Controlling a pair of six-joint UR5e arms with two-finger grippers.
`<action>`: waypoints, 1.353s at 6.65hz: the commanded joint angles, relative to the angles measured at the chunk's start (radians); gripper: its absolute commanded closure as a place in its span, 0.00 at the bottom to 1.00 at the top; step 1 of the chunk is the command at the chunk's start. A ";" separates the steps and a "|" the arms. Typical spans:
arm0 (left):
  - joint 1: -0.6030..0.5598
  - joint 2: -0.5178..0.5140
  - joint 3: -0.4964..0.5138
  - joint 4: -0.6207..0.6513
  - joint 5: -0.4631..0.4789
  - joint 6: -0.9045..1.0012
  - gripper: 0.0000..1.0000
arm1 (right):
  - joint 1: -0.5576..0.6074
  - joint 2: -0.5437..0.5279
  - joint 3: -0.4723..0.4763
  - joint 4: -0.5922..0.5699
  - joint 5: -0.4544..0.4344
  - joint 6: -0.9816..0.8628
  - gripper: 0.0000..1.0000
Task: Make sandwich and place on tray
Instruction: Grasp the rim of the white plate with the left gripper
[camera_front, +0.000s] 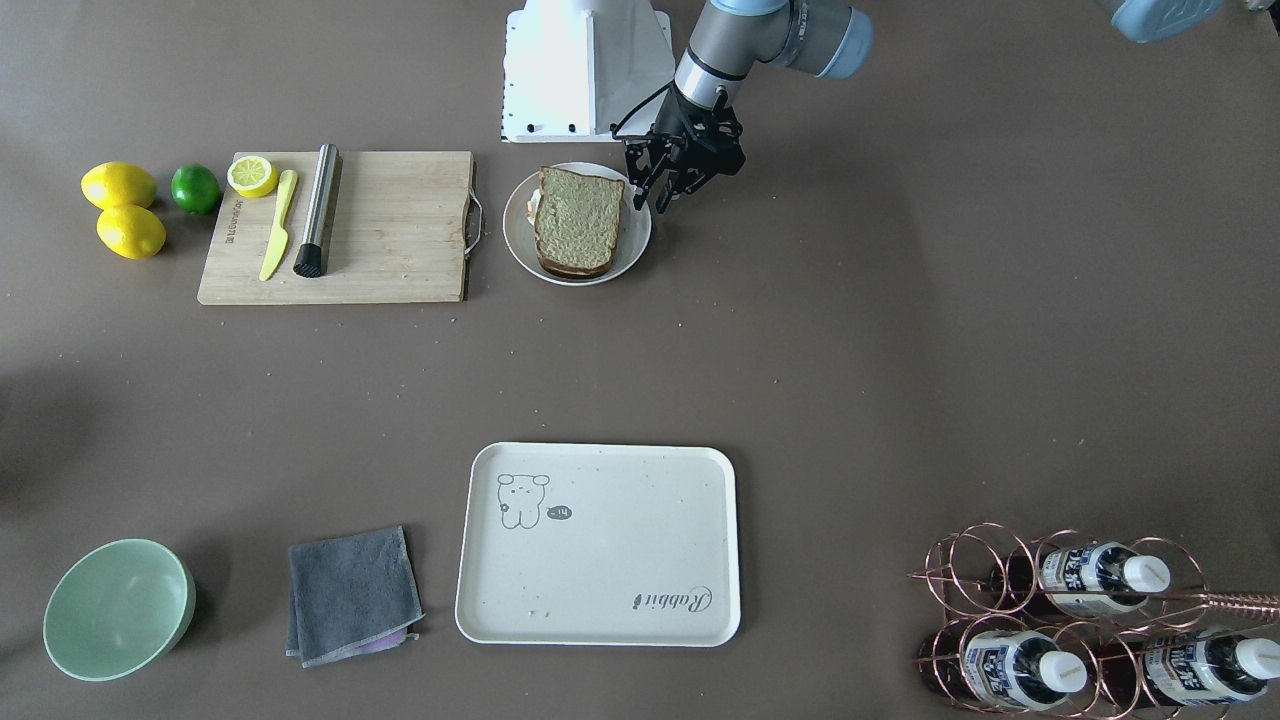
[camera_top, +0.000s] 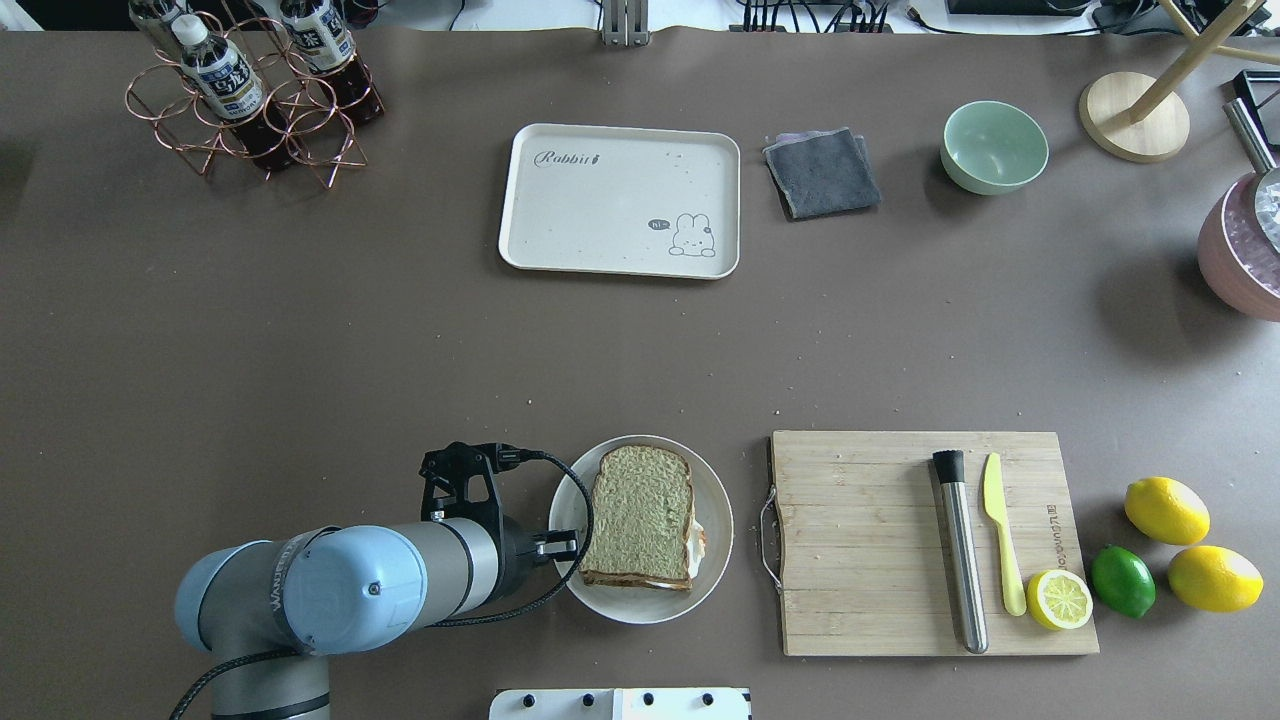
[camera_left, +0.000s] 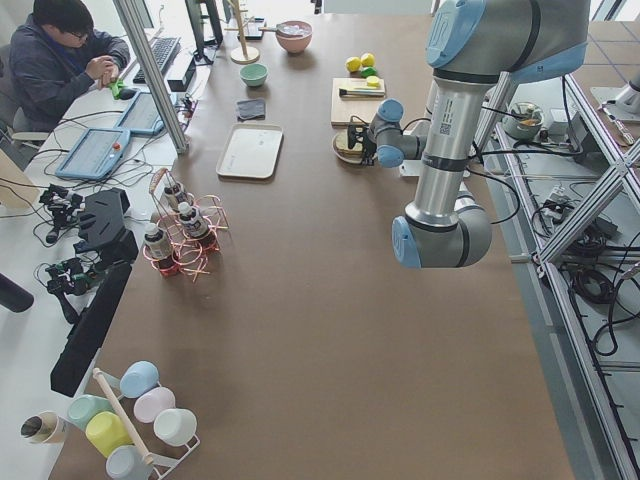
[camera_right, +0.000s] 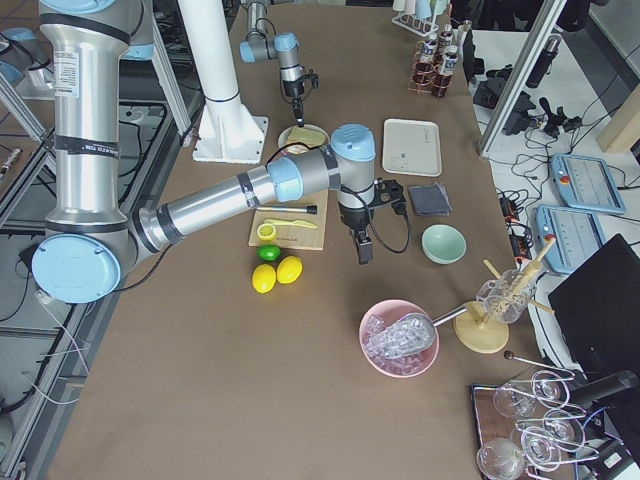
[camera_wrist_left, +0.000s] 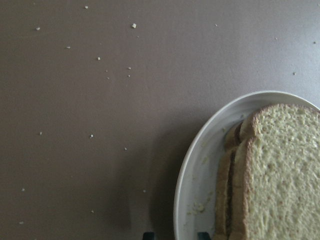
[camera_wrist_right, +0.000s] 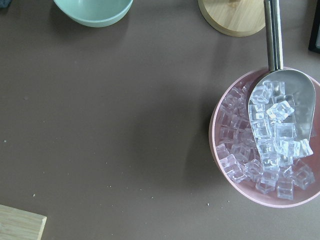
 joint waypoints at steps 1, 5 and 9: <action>-0.008 -0.004 0.014 -0.002 0.000 0.007 0.64 | 0.002 0.000 -0.001 -0.001 0.000 0.000 0.00; -0.015 -0.031 0.037 -0.002 -0.002 0.007 1.00 | 0.005 -0.036 -0.018 0.001 -0.003 -0.011 0.00; -0.122 -0.063 0.038 -0.002 -0.014 0.043 1.00 | 0.022 -0.071 -0.055 -0.001 0.002 -0.019 0.00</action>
